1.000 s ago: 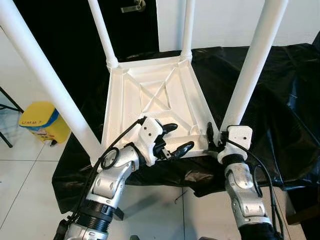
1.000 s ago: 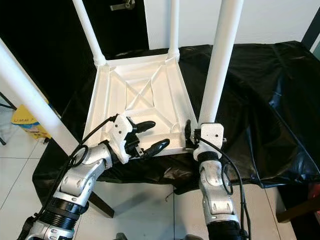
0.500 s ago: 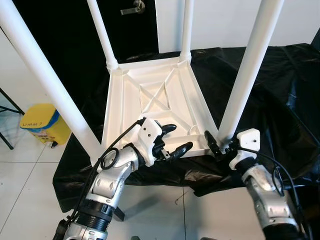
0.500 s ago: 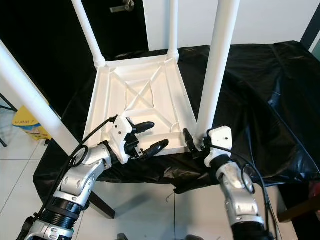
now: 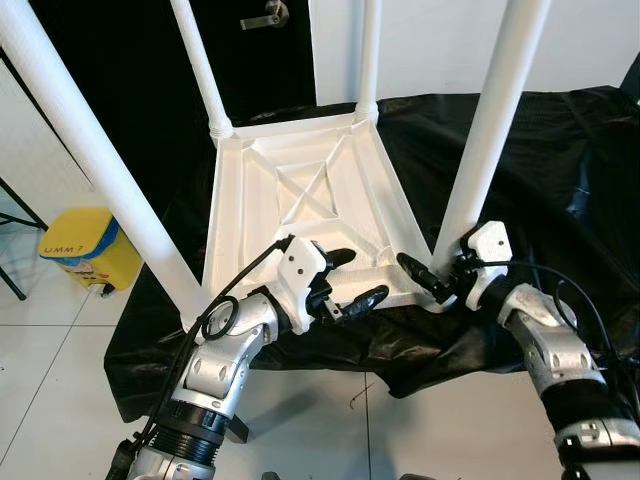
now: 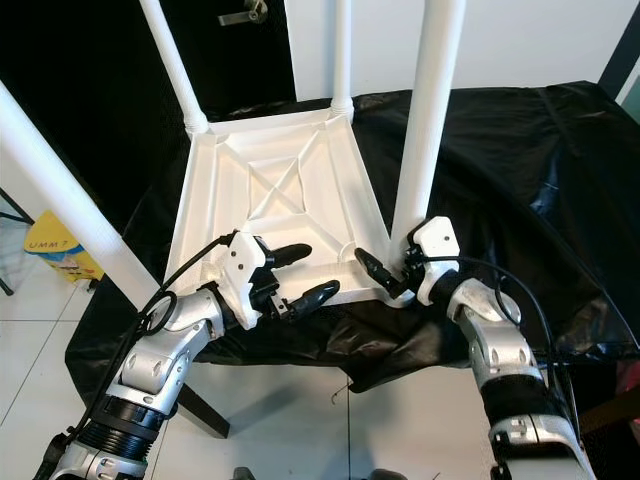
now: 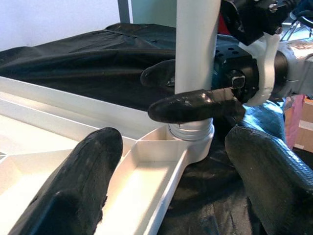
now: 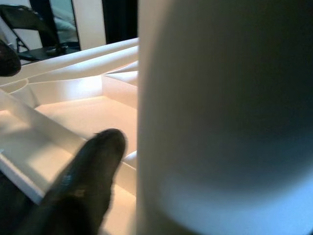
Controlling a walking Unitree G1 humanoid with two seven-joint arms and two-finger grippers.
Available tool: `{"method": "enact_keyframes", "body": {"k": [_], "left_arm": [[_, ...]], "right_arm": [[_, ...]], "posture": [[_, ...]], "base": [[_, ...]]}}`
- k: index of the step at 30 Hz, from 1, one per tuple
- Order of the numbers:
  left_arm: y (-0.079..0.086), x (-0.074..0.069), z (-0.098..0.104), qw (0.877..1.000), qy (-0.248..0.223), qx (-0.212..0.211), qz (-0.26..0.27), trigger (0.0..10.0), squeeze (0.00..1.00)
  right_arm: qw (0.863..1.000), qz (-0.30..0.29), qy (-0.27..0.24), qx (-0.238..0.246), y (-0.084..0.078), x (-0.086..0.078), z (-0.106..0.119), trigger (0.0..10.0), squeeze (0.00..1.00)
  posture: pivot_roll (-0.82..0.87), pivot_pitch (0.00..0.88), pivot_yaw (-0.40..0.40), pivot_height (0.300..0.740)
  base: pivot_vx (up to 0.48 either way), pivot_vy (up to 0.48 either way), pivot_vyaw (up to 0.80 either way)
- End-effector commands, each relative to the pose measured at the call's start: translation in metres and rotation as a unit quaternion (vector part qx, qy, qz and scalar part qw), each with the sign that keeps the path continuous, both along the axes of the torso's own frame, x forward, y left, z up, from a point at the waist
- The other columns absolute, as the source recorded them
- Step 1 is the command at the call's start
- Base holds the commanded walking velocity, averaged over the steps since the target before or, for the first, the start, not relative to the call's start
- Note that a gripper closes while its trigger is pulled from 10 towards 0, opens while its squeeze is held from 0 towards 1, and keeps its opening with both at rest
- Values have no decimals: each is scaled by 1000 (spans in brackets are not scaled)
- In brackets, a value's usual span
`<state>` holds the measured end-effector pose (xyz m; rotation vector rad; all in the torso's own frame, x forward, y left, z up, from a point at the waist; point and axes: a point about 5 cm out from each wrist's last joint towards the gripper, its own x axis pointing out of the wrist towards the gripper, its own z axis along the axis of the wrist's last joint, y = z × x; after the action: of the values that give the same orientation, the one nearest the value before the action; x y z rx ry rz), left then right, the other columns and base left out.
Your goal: Building children table
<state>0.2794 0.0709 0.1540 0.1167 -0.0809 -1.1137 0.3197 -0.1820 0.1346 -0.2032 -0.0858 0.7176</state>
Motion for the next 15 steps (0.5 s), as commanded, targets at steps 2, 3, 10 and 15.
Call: {"method": "enact_keyframes", "body": {"k": [2,3,10,15], "left_arm": [[3,0,-2,1000,1,7,18,10000,0],[4,0,-2,1000,1,6,22,10000,0],[6,-2,-2,999,1,4,32,10000,0],[6,-3,-3,999,2,3,34,10000,0]], "right_arm": [[1000,27,7,-12,10,2,-2,2706,0],[999,32,11,-16,9,2,-4,0,0],[999,36,23,-15,3,2,-7,0,0],[999,21,27,-8,0,1,-9,10000,0]], "posture": [[-68,26,26,740],[-63,27,21,740],[-53,31,10,740],[-57,33,12,740]], "base": [[0,0,0],[0,0,0],[0,0,0],[0,0,0]]}}
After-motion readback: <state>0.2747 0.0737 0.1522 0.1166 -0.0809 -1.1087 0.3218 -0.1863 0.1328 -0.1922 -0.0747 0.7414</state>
